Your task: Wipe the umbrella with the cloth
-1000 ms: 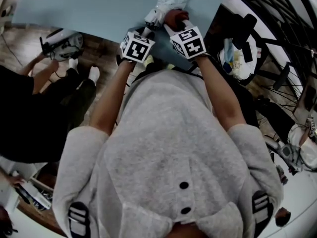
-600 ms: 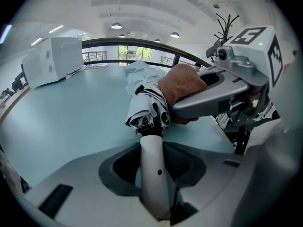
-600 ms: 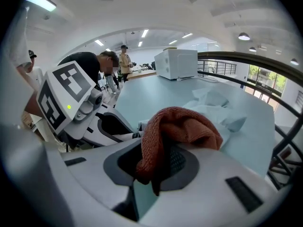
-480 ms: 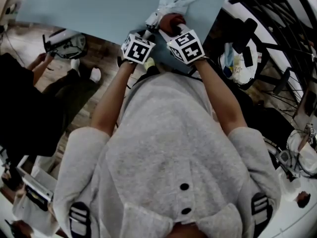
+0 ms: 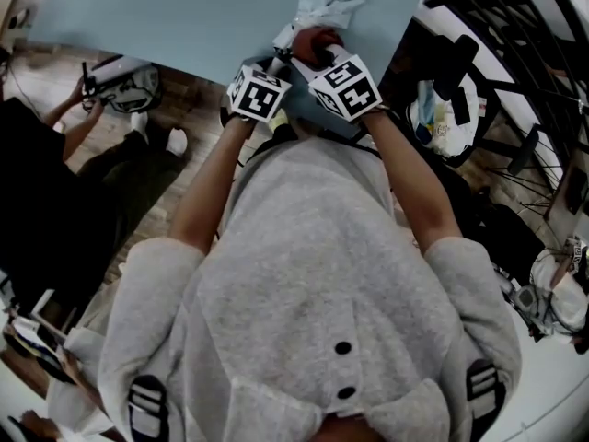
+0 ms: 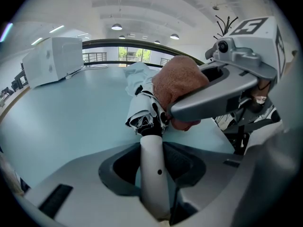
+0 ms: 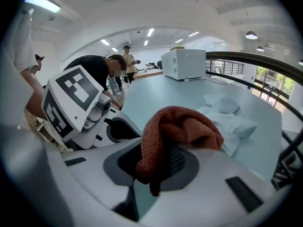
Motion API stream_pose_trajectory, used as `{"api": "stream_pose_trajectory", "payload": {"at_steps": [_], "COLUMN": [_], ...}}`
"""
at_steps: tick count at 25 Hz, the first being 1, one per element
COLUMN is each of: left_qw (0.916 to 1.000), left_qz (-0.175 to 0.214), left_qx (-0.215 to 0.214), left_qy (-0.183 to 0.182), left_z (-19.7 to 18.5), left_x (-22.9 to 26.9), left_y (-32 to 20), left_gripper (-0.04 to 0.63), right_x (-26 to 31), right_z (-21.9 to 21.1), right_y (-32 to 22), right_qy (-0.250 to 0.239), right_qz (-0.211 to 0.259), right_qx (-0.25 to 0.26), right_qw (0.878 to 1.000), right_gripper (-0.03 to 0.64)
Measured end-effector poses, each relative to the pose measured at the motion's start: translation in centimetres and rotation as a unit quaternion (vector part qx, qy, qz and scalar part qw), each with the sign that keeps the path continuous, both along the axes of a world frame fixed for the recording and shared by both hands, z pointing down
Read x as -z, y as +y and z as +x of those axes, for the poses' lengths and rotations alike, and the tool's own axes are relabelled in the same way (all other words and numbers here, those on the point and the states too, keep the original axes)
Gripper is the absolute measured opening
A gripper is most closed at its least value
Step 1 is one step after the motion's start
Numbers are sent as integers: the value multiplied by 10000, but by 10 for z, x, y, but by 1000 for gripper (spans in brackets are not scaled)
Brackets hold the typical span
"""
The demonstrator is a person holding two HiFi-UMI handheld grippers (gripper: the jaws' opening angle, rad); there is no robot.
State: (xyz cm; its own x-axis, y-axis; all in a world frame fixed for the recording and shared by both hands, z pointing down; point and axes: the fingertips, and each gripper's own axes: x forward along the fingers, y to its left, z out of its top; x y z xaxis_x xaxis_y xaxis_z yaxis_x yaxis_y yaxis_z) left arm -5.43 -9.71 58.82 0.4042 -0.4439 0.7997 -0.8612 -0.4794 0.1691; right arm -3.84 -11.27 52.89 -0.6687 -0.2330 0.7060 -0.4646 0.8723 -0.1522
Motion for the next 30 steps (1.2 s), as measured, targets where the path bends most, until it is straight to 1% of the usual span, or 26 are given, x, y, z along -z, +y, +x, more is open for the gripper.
{"api": "stream_pose_trajectory", "payload": {"at_steps": [4,8,12,14,17,20,24,30], "left_qw": [10000,9999,9999,10000,9999,9999,9999,9999], "left_qz": [3,3,-8,8,54,55,82,-32], "left_qx": [1,13,-9,-21,-13,-23,-33,-30], "left_qy": [33,107,100,87,88,82,84,146], "left_z": [0,2,0,-2,-2,-2,-2,0], "left_x": [0,-2,-1,0,0,1,3,-2], "left_y": [-1,1,3,4,5,5,3,4], "left_gripper": [155,155,155,155,155,155,155,155], "right_x": [1,1,7,10,11,14,20,18], "right_z": [-1,-1,-8,-11,-13,-13,-13,-12], "right_y": [-2,-2,-4,-7,-13,-20,-34,-45], "right_qy": [-6,-83,-305,-494,-831,-1024,-1109,-1051], "right_qz": [-50,-172,-361,-536,-920,-1189,-1279,-1183], "right_qx": [16,-71,-232,-384,-651,-799,-912,-929], "right_qw": [10000,9998,9986,9966,9901,9844,9813,9830], "right_gripper": [77,77,77,77,78,78,77,77]}}
